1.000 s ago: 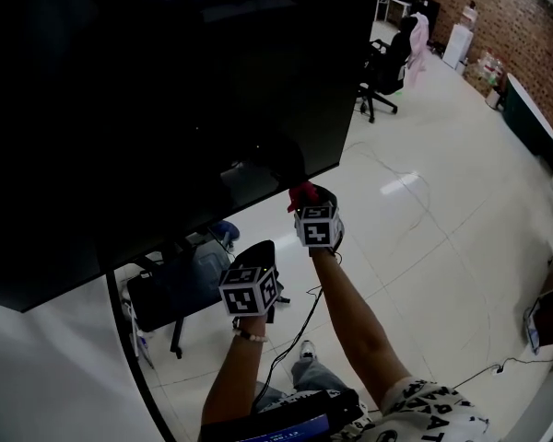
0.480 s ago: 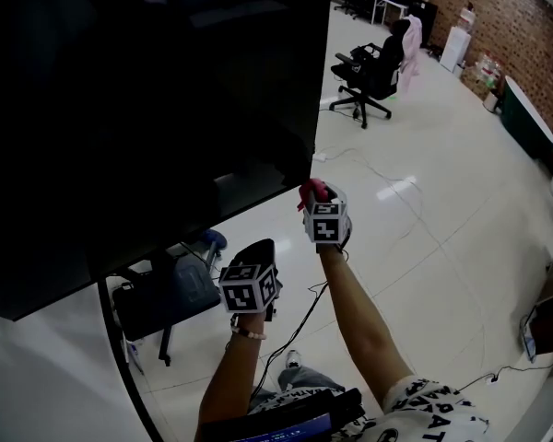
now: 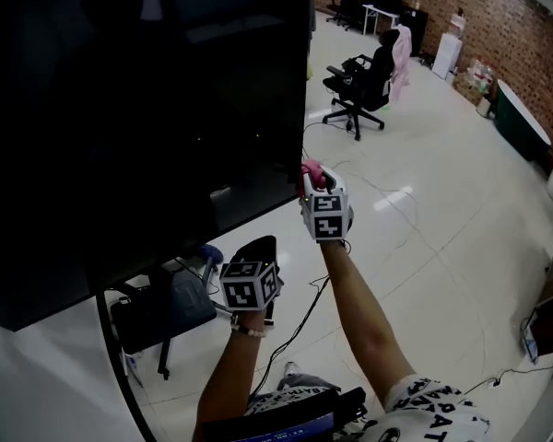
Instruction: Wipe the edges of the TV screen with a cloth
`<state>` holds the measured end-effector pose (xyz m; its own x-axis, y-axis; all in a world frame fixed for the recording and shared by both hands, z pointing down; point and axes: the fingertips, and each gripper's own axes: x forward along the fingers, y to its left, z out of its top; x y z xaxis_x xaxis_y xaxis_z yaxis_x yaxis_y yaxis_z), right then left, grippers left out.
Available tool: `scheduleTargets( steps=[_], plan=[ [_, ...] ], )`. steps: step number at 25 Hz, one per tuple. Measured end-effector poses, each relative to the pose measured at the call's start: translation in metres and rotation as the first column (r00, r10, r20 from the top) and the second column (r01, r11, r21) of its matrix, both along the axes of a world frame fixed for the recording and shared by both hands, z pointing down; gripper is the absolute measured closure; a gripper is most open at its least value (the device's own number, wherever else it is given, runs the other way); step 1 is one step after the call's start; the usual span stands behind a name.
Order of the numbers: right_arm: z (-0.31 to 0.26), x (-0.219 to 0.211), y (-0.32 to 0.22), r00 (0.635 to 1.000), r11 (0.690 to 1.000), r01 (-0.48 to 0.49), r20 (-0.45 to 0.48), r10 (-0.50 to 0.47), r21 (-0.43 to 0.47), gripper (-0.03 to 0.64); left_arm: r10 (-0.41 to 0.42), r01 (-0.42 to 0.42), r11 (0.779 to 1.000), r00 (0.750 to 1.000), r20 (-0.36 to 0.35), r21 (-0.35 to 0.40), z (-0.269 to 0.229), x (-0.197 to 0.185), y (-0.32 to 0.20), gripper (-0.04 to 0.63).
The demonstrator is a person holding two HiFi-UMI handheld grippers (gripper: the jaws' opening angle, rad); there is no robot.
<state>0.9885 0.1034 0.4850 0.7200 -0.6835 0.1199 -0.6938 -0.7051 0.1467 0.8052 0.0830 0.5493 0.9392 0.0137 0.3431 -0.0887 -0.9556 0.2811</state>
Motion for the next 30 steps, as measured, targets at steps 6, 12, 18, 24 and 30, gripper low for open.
scheduleTargets(
  steps=[6,12,18,24,30],
  plan=[
    [-0.063,-0.006,-0.007,0.993,0.999,0.048,-0.107,-0.046,0.024,0.491,0.006,-0.002,0.999,0.997,-0.070,0.053,-0.036,0.007,0.001,0.606],
    [-0.130,-0.005,-0.006,0.982,0.996,0.065,-0.180,-0.054,0.055,0.491,0.016,0.006,0.988,0.990,-0.140,0.151,-0.095,0.011,-0.011,0.606],
    [-0.192,-0.009,-0.001,0.967,0.993,0.076,-0.249,-0.052,0.087,0.491,0.032,0.012,0.977,0.978,-0.204,0.214,-0.160,0.016,-0.017,0.606],
    [-0.258,-0.008,0.001,0.948,0.987,0.097,-0.312,-0.054,0.125,0.491,0.063,0.009,0.962,0.966,-0.252,0.274,-0.218,0.032,-0.010,0.606],
    [-0.327,-0.011,0.000,0.927,0.984,0.112,-0.370,-0.053,0.141,0.491,0.082,0.019,0.950,0.948,-0.307,0.311,-0.281,0.045,-0.003,0.606]
  ],
)
